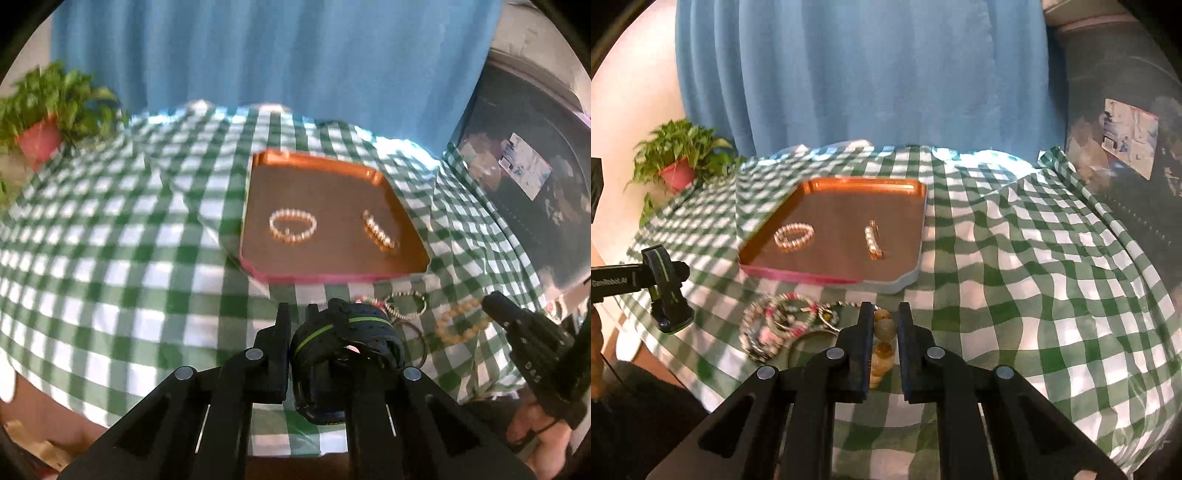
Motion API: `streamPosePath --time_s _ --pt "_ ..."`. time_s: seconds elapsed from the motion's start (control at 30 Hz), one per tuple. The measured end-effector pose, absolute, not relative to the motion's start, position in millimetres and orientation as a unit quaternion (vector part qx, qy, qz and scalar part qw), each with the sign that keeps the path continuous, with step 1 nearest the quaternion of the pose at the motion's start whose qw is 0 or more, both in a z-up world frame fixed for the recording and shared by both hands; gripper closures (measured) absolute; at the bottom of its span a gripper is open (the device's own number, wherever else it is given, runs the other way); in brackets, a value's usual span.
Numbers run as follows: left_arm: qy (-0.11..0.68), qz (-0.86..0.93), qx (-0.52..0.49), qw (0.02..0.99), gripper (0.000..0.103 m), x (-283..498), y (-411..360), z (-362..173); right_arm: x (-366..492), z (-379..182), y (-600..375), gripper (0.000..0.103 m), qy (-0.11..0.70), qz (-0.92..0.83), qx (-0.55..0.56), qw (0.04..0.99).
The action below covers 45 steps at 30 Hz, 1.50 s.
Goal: Organize jewelry
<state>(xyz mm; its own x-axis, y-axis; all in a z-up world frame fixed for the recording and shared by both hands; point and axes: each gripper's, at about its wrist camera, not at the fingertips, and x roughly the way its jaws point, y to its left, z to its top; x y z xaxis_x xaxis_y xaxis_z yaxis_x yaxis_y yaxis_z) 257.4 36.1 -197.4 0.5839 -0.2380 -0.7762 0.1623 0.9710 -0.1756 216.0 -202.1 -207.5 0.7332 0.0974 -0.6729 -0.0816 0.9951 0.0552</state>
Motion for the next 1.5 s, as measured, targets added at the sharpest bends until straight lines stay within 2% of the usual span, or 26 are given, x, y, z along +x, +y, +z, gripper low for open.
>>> streamPosePath --time_s 0.5,0.83,1.17,1.5 --pt "0.372 -0.143 -0.040 0.916 0.095 244.8 19.9 -109.6 204.7 -114.8 -180.5 0.092 0.305 0.065 -0.024 0.950" --pt "0.343 -0.168 -0.061 0.922 0.095 242.3 18.3 -77.5 208.6 -82.4 -170.5 0.092 0.294 0.108 -0.001 0.950" --pt "0.339 -0.176 -0.073 0.921 0.095 262.2 20.1 -83.8 226.1 -85.8 -154.6 0.092 0.296 0.136 0.004 0.945" --pt "0.355 -0.165 -0.075 0.917 0.095 308.3 28.9 -117.3 267.1 -113.3 -153.3 0.092 0.313 0.139 0.011 0.939"
